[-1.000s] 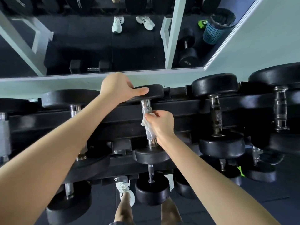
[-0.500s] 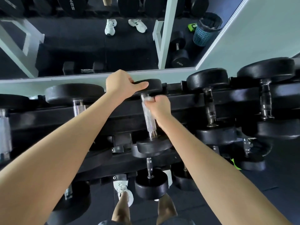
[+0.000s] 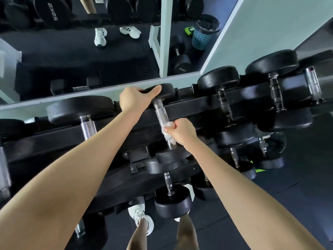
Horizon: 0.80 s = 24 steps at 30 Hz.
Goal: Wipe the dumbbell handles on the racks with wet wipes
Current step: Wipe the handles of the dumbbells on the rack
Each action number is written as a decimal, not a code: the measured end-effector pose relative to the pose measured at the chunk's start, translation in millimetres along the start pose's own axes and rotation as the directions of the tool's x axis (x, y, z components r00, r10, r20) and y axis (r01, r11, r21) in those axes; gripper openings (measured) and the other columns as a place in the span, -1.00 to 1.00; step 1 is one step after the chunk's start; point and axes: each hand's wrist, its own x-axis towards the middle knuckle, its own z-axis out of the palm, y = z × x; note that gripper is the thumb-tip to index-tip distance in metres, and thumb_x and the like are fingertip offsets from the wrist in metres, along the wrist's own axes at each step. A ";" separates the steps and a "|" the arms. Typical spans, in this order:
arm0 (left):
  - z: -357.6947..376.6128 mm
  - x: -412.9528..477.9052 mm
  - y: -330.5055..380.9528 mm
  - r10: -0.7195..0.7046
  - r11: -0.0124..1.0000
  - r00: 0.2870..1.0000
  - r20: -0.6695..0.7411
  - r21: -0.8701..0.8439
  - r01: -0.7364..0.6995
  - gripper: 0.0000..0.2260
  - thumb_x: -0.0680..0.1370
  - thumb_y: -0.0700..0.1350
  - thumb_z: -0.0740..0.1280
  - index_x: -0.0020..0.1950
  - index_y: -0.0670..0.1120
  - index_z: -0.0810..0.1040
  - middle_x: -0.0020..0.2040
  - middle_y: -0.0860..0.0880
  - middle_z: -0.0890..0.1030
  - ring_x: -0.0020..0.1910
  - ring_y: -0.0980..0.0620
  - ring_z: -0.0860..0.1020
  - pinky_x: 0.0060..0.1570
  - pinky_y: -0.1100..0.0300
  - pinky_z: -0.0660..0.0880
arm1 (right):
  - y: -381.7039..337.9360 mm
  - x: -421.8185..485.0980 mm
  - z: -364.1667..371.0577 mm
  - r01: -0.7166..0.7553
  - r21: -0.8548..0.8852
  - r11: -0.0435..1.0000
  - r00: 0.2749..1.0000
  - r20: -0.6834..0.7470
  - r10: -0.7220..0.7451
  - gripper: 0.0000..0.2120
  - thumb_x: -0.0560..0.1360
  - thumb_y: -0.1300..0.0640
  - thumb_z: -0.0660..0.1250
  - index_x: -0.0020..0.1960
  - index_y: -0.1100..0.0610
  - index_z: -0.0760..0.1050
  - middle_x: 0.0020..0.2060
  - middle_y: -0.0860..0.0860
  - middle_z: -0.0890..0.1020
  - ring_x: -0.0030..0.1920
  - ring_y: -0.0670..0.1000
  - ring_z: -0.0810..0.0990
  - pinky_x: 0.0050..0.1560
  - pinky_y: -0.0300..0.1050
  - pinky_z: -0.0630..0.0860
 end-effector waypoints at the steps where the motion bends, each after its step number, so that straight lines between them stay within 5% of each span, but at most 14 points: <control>1: 1.3 1.5 2.0 0.014 1.000 1.000 -0.019 -0.004 -0.014 -0.58 0.35 0.32 0.39 -0.28 -0.04 0.48 -0.34 -0.02 0.51 -0.42 0.12 0.39 -0.35 0.21 0.40 | 1.8 -1.3 3.6 -0.018 0.045 0.999 0.999 -0.036 0.019 -0.72 0.43 0.07 0.36 -0.22 0.32 0.53 -0.27 0.14 0.65 -0.19 0.14 0.64 -0.15 0.03 0.59; 5: 3.3 5.5 9.2 0.074 0.995 0.997 -0.029 0.073 -0.071 -0.50 0.34 0.33 0.40 -0.44 -0.06 0.34 -0.53 0.04 0.34 -0.50 0.09 0.32 -0.45 0.22 0.29 | 3.6 -5.0 14.4 -0.037 0.156 0.987 0.993 -0.102 0.053 -0.76 0.44 0.08 0.37 -0.30 0.22 0.49 -0.23 0.16 0.65 -0.16 0.16 0.65 -0.09 0.09 0.60; 10: 0.6 4.8 12.6 0.096 0.989 0.995 -0.005 0.118 -0.094 -0.42 0.35 0.32 0.39 -0.47 -0.04 0.14 -0.54 0.04 0.22 -0.54 0.07 0.21 -0.48 0.20 0.20 | -2.0 -10.0 6.2 -0.028 0.128 0.991 0.996 -0.083 0.039 -0.72 0.45 0.16 0.34 -0.40 0.17 0.39 -0.35 0.07 0.56 -0.26 0.06 0.58 -0.32 -0.15 0.45; 15: -18.1 -1.8 16.8 0.088 0.986 0.984 0.157 0.124 -0.108 -0.61 0.46 0.30 0.29 -0.33 0.01 0.37 -0.30 0.01 0.47 -0.38 0.03 0.42 -0.28 0.16 0.45 | -21.8 -35.5 -7.8 0.133 -0.201 0.970 0.983 -0.096 -0.155 -0.72 0.48 0.28 0.18 -0.40 0.14 0.32 -0.44 0.03 0.45 -0.31 0.17 0.48 -0.41 -0.10 0.37; 17: -39.5 -10.8 15.8 0.141 0.989 0.981 0.133 0.026 -0.146 -0.71 0.51 0.22 0.29 -0.18 0.00 0.52 -0.22 0.10 0.51 -0.28 0.12 0.47 -0.17 0.27 0.45 | -29.7 -47.4 -15.7 0.228 -0.280 0.933 0.961 -0.092 -0.262 -0.90 0.52 0.30 0.18 -0.14 0.19 0.44 -0.33 0.07 0.51 -0.25 0.13 0.49 -0.30 -0.07 0.39; 19: -67.6 -25.0 12.7 0.236 0.972 0.972 0.006 -0.012 -0.236 -0.76 0.54 0.13 0.29 -0.09 -0.02 0.59 -0.24 0.19 0.53 -0.27 0.26 0.49 -0.24 0.47 0.39 | -38.1 -58.8 -20.2 0.300 -0.136 0.944 0.949 -0.062 -0.310 -0.82 0.53 0.26 0.21 0.13 0.21 0.35 -0.24 0.09 0.54 -0.27 0.06 0.49 -0.25 -0.09 0.42; 22: -114.2 -45.2 -1.9 0.325 0.946 0.920 -0.220 0.058 -0.320 -0.81 0.56 0.04 0.29 -0.08 -0.02 0.63 -0.25 0.21 0.56 -0.23 0.28 0.53 -0.18 0.47 0.42 | -54.6 -70.3 -13.4 0.289 0.245 0.926 0.947 0.072 -0.314 -0.82 0.50 0.22 0.28 0.01 0.17 0.29 -0.28 0.05 0.55 -0.41 -0.08 0.46 -0.34 -0.26 0.44; 24: -140.1 -51.8 -16.4 0.308 0.951 0.901 -0.307 0.117 -0.285 -0.82 0.55 0.01 0.30 -0.04 -0.04 0.65 -0.19 0.15 0.59 -0.15 0.21 0.55 -0.10 0.34 0.46 | -63.4 -72.6 -1.8 0.281 0.330 0.901 0.942 0.086 -0.325 -0.83 0.47 0.20 0.36 -0.05 0.18 0.37 -0.30 0.01 0.58 -0.41 -0.11 0.50 -0.34 -0.34 0.44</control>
